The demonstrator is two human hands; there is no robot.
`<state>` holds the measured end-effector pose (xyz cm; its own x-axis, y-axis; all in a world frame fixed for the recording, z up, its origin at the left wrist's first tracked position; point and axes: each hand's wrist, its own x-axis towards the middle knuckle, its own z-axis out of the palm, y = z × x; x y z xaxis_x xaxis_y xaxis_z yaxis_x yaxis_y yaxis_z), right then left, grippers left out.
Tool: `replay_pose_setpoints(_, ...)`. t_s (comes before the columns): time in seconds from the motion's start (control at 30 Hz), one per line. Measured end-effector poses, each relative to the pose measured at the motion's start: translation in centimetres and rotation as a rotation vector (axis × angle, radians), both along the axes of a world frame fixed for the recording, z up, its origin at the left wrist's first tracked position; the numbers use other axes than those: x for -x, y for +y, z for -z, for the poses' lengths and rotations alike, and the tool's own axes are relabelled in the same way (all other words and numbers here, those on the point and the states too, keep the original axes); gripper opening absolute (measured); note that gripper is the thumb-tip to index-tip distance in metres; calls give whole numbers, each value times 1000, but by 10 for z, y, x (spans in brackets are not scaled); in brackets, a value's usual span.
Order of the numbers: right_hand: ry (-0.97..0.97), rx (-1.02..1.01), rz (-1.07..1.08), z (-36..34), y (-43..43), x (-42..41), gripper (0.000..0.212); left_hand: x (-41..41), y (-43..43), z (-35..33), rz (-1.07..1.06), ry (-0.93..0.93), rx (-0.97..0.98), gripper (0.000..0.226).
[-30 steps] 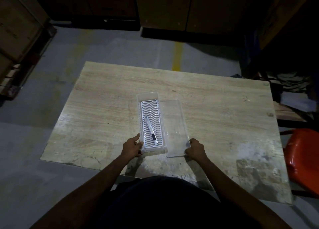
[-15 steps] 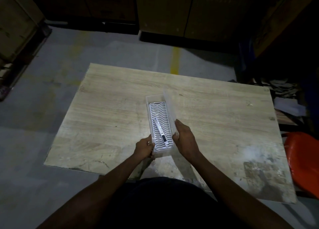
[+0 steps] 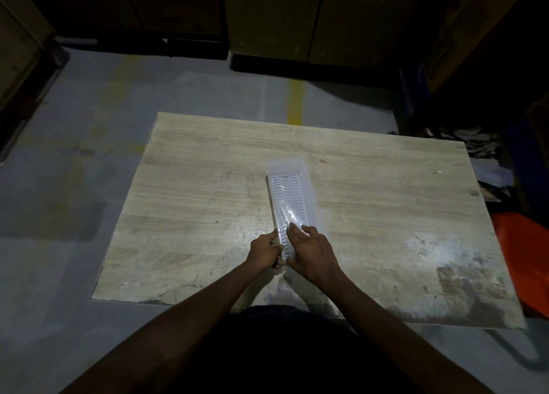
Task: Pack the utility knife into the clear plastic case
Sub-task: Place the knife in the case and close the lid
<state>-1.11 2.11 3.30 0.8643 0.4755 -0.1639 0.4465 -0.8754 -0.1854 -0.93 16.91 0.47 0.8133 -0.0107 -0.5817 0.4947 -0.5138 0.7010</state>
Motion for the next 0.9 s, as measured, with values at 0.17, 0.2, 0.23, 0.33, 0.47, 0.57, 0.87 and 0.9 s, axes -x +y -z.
replay_pose_setpoints(0.17,69,22,53,3,13,4,74,0,1,-3,-6,4,54,42)
replay_pose_setpoints(0.2,96,26,58,4,15,4,75,1,1,-5,-17,9,58,41)
replay_pose_setpoints(0.23,121,33,60,6,17,4,76,1,1,-6,-26,7,69,39)
replay_pose_setpoints(0.33,86,68,50,12,19,5,74,1,2,-8,-63,12,84,35)
replay_pose_setpoints(0.47,46,110,11,25,17,11,69,2,4,-9,-221,117,174,29)
replay_pose_setpoints(0.57,52,-42,62,30,15,14,57,5,6,-7,-233,129,205,31)
replay_pose_setpoints(0.87,82,-483,694,36,-50,13,2,26,8,-6,-232,169,201,19)
replay_pose_setpoints(0.9,119,-497,731,39,-58,15,4,29,8,-6,-221,164,181,16)
